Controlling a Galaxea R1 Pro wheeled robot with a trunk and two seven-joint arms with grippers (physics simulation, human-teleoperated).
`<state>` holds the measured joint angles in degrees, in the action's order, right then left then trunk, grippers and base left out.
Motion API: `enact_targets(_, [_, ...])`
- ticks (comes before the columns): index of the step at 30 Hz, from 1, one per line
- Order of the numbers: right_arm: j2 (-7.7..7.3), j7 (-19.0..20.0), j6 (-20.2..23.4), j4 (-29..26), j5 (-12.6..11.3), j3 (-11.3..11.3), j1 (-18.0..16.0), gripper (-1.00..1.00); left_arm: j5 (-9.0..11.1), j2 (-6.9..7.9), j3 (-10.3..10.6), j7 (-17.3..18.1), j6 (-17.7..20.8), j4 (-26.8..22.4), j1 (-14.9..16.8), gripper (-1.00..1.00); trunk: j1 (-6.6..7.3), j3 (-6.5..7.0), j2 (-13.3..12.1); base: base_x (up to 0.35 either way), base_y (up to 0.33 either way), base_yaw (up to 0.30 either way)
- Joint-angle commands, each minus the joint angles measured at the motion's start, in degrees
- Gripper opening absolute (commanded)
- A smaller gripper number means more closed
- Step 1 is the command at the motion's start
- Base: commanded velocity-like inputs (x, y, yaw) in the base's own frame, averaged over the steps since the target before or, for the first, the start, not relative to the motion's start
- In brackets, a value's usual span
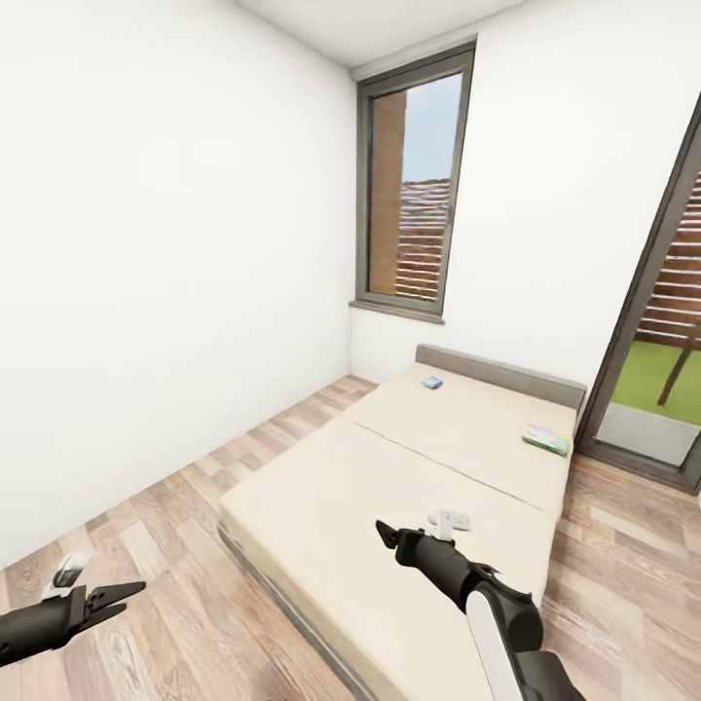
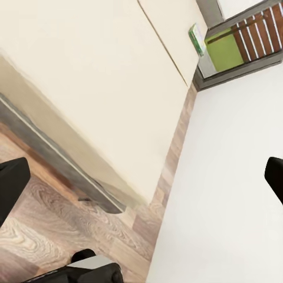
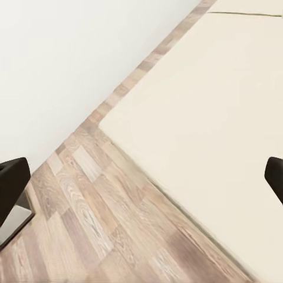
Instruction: Put all the toys in the child's room - the three board games (two on the bed and one on the table), the two jigsaw puzzles on the table, and the tennis ball on the table - inside the toy box on the table in the child's room.
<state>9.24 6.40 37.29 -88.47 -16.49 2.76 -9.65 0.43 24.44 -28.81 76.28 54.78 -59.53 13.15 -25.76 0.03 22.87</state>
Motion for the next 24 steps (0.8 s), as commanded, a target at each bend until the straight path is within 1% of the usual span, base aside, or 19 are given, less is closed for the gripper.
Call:
enact_targets(1, [0.04,0.18,0.27,-0.03,0.06,-0.07,-0.01,1.0,0.03,0.0,-0.11,0.17,0.59,0.03,0.04,1.0,-0.02,-0.03,0.04,0.0,0.0,0.184])
enact_targets(8, [0.28,0.14,0.32,0.26,0.03,-0.04,-0.02,1.0,0.03,-0.07,-0.44,0.14,0.59,0.03,0.04,1.0,-0.02,-0.03,0.04,0.0,0.0,0.066])
enact_targets(16, [-0.08,0.19,0.23,0.4,0.15,-0.11,-0.02,1.0,0.08,-0.15,-0.53,0.18,0.59,0.03,0.04,1.0,-0.02,-0.03,0.04,0.0,0.0,0.007])
enact_targets(24, [0.26,0.14,0.23,0.4,0.14,-0.07,-0.02,1.0,0.06,-0.44,-0.54,0.18,0.57,0.03,0.04,1.0,-0.02,-0.03,0.04,-0.014,0.0,0.0])
